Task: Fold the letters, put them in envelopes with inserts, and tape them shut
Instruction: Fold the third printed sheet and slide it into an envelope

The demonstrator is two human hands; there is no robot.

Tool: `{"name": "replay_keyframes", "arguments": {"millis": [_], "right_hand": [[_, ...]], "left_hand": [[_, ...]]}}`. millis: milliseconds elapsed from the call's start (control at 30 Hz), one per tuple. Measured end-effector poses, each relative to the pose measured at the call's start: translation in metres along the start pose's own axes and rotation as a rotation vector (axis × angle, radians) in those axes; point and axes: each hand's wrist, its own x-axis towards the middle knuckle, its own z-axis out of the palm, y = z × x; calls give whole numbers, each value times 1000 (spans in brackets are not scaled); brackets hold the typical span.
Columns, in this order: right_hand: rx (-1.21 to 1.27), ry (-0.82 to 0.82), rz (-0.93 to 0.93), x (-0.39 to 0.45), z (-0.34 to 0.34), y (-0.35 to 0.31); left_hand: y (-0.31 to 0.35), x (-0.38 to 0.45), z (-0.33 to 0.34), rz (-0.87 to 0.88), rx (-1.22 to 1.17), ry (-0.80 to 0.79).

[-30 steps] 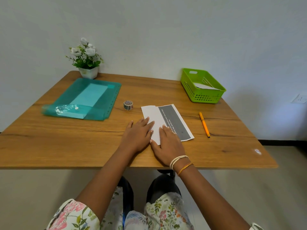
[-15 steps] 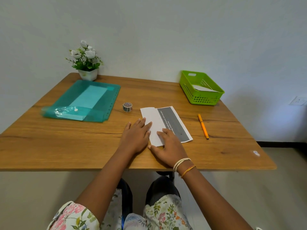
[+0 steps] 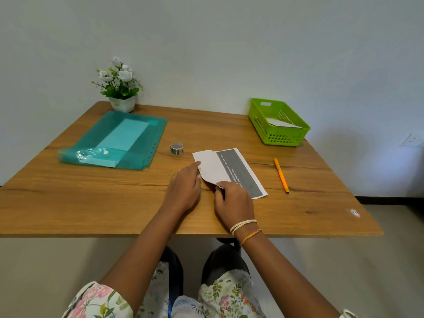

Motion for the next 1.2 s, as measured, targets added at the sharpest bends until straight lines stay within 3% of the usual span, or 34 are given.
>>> {"name": "replay_keyframes", "arguments": {"millis": [133, 267, 367, 533, 733, 867, 1033, 1200], "right_hand": [[289, 123, 129, 0, -6, -1], [487, 227, 376, 4, -10, -1], [549, 196, 518, 8, -14, 3], [459, 21, 548, 18, -21, 17], [219, -198, 470, 42, -25, 39], [110, -227, 425, 59, -17, 50], [-204, -182, 106, 48, -7, 42], [-224, -361, -59, 31, 11, 25]], "left_hand": [[3, 0, 2, 49, 22, 15], [4, 2, 8, 160, 120, -58], [4, 7, 10, 219, 189, -148], [2, 10, 12, 237, 279, -266], [3, 7, 9, 245, 274, -244], [3, 6, 8, 221, 274, -287], [3, 7, 9, 211, 330, -306], [2, 7, 10, 211, 363, -328]]}}
